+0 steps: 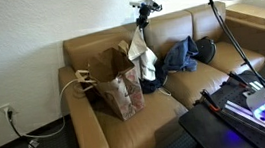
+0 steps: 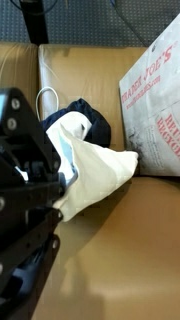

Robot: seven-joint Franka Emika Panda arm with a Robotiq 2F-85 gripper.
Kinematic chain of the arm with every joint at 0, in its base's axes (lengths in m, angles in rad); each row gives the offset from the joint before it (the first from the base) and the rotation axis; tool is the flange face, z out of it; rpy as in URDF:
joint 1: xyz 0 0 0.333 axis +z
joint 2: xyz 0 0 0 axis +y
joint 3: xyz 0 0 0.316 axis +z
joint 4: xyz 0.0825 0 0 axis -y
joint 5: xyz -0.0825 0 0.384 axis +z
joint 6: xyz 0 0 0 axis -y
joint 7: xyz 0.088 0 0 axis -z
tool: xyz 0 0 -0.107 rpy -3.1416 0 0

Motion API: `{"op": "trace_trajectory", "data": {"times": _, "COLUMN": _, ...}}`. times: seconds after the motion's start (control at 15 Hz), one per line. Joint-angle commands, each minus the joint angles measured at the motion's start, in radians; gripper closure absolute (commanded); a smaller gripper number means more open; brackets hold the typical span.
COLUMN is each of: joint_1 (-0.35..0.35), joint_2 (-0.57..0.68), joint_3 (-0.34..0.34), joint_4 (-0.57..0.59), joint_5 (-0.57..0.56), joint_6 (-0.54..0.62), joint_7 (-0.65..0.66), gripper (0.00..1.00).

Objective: Pick the white cloth on the couch and put it in the bag

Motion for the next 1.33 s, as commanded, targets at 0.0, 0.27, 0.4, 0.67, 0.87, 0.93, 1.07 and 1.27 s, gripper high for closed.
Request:
{"op": "trace_trajectory", "data": {"times": 0.0, "joint_1": -0.049, "joint_2": -0.195, "joint_3": 0.063, "joint_4": -0.210, "joint_5": 0.045, "joint_6": 0.038, "joint_7": -0.184, "gripper": 0.99}}
{"op": "trace_trajectory", "data": {"times": 0.27, "joint_1": -0.006, "joint_2": -0.172, "joint_3": 0.015, "joint_4": -0.138, "joint_5": 0.065, "joint_6": -0.003, "joint_7": -0.188, "gripper": 0.98}}
{"op": "trace_trajectory", "data": {"times": 0.4, "joint_1": 0.001, "joint_2": -0.186, "joint_3": 0.015, "joint_4": -0.159, "joint_5": 0.076, "joint_6": 0.016, "joint_7": -0.194, "gripper": 0.99}}
{"op": "trace_trajectory", "data": {"times": 0.67, "joint_1": -0.012, "joint_2": -0.357, "joint_3": 0.068, "joint_4": -0.295, "joint_5": 0.211, "joint_6": 0.159, "joint_7": -0.304, "gripper": 0.99}}
{"op": "trace_trajectory", "data": {"times": 0.87, "joint_1": -0.006, "joint_2": -0.467, "joint_3": 0.091, "joint_4": -0.347, "joint_5": 0.303, "joint_6": 0.257, "joint_7": -0.375, "gripper": 0.99}}
{"op": "trace_trajectory", "data": {"times": 0.93, "joint_1": -0.004, "joint_2": -0.510, "joint_3": 0.095, "joint_4": -0.365, "joint_5": 0.342, "joint_6": 0.289, "joint_7": -0.397, "gripper": 0.99}}
{"op": "trace_trajectory", "data": {"times": 1.07, "joint_1": -0.017, "joint_2": -0.593, "joint_3": 0.139, "joint_4": -0.409, "joint_5": 0.410, "joint_6": 0.368, "joint_7": -0.425, "gripper": 0.99}}
{"op": "trace_trajectory", "data": {"times": 1.27, "joint_1": -0.016, "joint_2": -0.718, "joint_3": 0.193, "joint_4": -0.479, "joint_5": 0.545, "joint_6": 0.495, "joint_7": -0.484, "gripper": 0.99}}
